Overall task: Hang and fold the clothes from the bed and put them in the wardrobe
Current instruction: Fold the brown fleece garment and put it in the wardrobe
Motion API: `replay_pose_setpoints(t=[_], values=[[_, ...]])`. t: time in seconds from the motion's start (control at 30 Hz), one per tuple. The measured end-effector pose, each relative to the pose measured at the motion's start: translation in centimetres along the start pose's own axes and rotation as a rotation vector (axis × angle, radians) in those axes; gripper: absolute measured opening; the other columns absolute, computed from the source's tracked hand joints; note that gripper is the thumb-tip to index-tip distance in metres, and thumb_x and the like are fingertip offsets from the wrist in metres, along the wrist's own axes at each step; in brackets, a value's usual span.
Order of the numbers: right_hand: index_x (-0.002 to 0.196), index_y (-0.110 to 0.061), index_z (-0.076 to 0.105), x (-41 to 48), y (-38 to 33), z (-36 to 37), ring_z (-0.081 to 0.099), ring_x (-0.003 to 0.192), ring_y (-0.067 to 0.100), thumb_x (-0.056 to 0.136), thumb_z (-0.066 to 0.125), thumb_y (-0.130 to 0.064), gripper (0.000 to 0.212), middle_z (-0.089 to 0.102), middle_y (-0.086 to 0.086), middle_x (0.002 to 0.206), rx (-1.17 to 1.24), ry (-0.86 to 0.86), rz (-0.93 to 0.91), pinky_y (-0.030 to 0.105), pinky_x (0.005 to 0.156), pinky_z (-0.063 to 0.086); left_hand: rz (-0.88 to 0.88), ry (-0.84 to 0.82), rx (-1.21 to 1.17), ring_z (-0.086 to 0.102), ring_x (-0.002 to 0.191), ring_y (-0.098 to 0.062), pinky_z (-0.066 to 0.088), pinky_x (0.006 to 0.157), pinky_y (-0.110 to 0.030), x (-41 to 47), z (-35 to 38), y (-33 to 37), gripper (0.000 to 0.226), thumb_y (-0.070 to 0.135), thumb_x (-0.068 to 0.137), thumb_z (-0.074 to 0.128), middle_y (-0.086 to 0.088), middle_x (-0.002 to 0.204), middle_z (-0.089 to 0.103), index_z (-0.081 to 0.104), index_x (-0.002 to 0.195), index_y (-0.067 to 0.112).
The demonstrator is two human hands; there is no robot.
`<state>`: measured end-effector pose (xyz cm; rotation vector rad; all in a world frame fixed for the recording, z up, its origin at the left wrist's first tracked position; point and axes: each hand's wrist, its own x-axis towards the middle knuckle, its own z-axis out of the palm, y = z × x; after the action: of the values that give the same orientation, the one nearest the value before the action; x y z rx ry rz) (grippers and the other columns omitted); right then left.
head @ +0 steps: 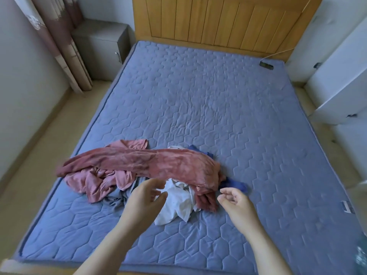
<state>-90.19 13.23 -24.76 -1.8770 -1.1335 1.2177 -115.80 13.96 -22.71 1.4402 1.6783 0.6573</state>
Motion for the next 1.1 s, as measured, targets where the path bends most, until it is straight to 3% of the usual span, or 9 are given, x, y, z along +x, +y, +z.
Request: replay_pose_setpoints(t=[0.33, 0.5, 0.63, 0.7, 0.77, 0.83, 1.1], values=[[0.102, -0.021, 0.063, 2.6, 4.6, 1.3, 0.06, 0.084, -0.001, 0.088, 0.067, -0.015, 0.016, 0.067, -0.009, 0.092, -0.081, 0.022, 0.169, 0.008, 0.066, 0.041, -0.029, -0.154, 0.051, 0.063, 0.093, -0.006, 0.051, 0.085, -0.026, 3.7, 1.1, -2.5, 0.019, 0.014, 0.088, 0.063, 0.008, 0.102, 0.066, 0.064, 0.104, 0.025], [0.104, -0.015, 0.065, 8.6, 7.9, 0.4, 0.063, 0.081, 0.013, 0.088, 0.065, -0.015, 0.016, 0.068, 0.0, 0.091, -0.072, 0.035, 0.259, 0.03, 0.08, 0.049, -0.049, -0.163, 0.144, 0.063, 0.094, -0.008, 0.053, 0.086, -0.031, 6.9, 3.1, -3.2, 0.02, 0.014, 0.088, 0.063, 0.005, 0.102, 0.066, 0.066, 0.107, 0.021], [0.097, -0.015, 0.065, 13.9, 11.1, 0.6, 0.064, 0.087, 0.02, 0.087, 0.065, -0.014, 0.01, 0.067, 0.001, 0.088, -0.072, 0.034, 0.335, 0.04, 0.088, 0.052, -0.075, -0.189, 0.193, 0.063, 0.094, -0.01, 0.053, 0.087, -0.035, 9.7, 5.4, -4.3, 0.018, 0.013, 0.088, 0.064, 0.002, 0.103, 0.067, 0.067, 0.106, 0.018], [0.088, -0.011, 0.065, 16.4, 13.1, 1.0, 0.061, 0.079, 0.019, 0.086, 0.064, -0.014, 0.005, 0.065, 0.0, 0.079, -0.086, 0.027, 0.371, 0.04, 0.082, 0.053, -0.096, -0.193, 0.198, 0.063, 0.094, -0.008, 0.052, 0.088, -0.033, 11.2, 6.9, -4.9, 0.019, 0.014, 0.089, 0.064, 0.004, 0.103, 0.066, 0.066, 0.107, 0.019], [0.087, 0.01, 0.061, 18.8, 15.1, 1.5, 0.051, 0.07, 0.017, 0.084, 0.062, -0.015, 0.025, 0.055, 0.002, 0.069, -0.119, 0.011, 0.392, 0.035, 0.07, 0.046, -0.117, -0.187, 0.185, 0.063, 0.093, -0.006, 0.051, 0.086, -0.028, 12.5, 8.5, -5.6, 0.019, 0.014, 0.089, 0.064, 0.006, 0.103, 0.065, 0.065, 0.107, 0.021], [0.094, 0.018, 0.053, 21.1, 17.1, 2.1, 0.042, 0.07, 0.015, 0.082, 0.06, -0.016, 0.038, 0.045, 0.002, 0.069, -0.145, -0.001, 0.406, 0.032, 0.067, 0.037, -0.127, -0.188, 0.179, 0.062, 0.093, -0.004, 0.049, 0.084, -0.023, 13.6, 10.1, -6.6, 0.018, 0.015, 0.089, 0.064, 0.01, 0.103, 0.064, 0.064, 0.104, 0.025], [0.096, 0.018, 0.056, 27.3, 22.5, 4.2, 0.043, 0.072, 0.018, 0.085, 0.06, -0.017, 0.036, 0.046, 0.006, 0.072, -0.139, 0.001, 0.466, 0.034, 0.069, 0.039, -0.187, -0.252, 0.243, 0.061, 0.091, -0.002, 0.05, 0.081, -0.024, 16.8, 14.7, -10.4, 0.019, 0.017, 0.091, 0.062, 0.009, 0.109, 0.063, 0.064, 0.108, 0.023]])
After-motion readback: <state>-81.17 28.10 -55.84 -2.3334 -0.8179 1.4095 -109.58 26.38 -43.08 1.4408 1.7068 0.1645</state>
